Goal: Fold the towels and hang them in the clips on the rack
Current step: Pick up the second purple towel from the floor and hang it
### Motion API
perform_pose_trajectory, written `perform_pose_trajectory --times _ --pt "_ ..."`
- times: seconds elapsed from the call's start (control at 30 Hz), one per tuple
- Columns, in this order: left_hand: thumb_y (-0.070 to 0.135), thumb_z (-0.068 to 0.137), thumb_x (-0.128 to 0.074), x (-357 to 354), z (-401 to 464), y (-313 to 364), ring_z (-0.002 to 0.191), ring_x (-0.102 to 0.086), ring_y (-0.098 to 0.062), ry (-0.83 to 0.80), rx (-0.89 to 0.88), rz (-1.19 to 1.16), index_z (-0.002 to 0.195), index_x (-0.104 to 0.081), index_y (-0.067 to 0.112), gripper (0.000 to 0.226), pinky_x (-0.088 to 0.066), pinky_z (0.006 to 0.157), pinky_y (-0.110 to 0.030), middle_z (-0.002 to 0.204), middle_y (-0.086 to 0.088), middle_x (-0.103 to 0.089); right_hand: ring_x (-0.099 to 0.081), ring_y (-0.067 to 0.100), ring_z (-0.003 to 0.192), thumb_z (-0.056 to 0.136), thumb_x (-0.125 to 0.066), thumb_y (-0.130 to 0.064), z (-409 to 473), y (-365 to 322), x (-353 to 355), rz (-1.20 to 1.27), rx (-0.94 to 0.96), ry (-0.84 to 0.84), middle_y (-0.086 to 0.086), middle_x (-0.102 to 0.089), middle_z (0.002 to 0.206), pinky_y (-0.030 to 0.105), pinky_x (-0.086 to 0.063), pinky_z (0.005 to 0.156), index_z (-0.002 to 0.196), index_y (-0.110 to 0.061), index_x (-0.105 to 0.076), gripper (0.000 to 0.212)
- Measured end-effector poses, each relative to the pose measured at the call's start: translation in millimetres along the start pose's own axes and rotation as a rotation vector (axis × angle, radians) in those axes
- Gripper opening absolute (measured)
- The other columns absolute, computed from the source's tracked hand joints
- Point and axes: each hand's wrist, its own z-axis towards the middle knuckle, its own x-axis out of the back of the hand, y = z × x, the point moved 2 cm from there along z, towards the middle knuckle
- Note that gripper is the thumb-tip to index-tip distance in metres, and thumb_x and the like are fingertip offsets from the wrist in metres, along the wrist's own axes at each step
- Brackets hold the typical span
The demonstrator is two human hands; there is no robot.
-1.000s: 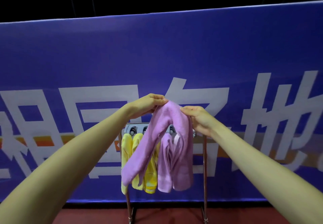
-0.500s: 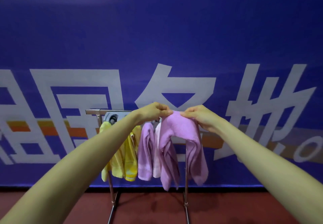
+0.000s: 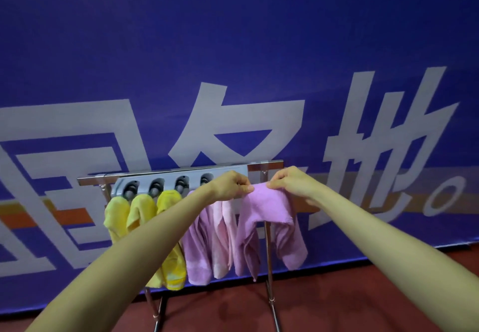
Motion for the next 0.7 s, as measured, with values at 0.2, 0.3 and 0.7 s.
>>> perform_pose_trajectory --times 0.2,0.3,0.7 --pt "0.025 0.093 -0.058 3 43 -35 0.077 -0.049 -0.015 -0.032 0.0 0.149 0.078 -0.065 0.007 0.024 -0.045 0.08 -0.035 0.081 -0.008 -0.058 -0.052 0.007 0.072 0.085 -0.063 -0.006 52 21 -18 -0.011 -0.049 -0.04 0.0 -0.06 0.077 0.016 -0.04 0.061 0.082 -0.006 -0.069 0.007" --pt "0.024 0.092 -0.059 7 66 -58 0.078 -0.05 -0.015 -0.023 0.006 0.2 0.084 -0.067 0.002 0.025 -0.046 0.082 -0.036 0.087 -0.015 -0.064 -0.051 0.007 0.071 0.085 -0.063 -0.008 81 32 -29 -0.028 -0.055 -0.049 0.002 -0.06 0.078 0.017 -0.04 0.062 0.078 -0.008 -0.068 0.009" --pt "0.032 0.092 -0.054 7 100 -88 0.088 -0.059 -0.029 0.097 0.043 0.354 0.09 -0.068 0.008 0.028 -0.046 0.077 -0.035 0.097 -0.013 -0.068 -0.052 0.008 0.072 0.087 -0.063 -0.008 131 57 -55 -0.018 -0.121 0.006 -0.003 -0.059 0.073 0.025 -0.043 0.072 0.067 -0.016 -0.062 0.021"
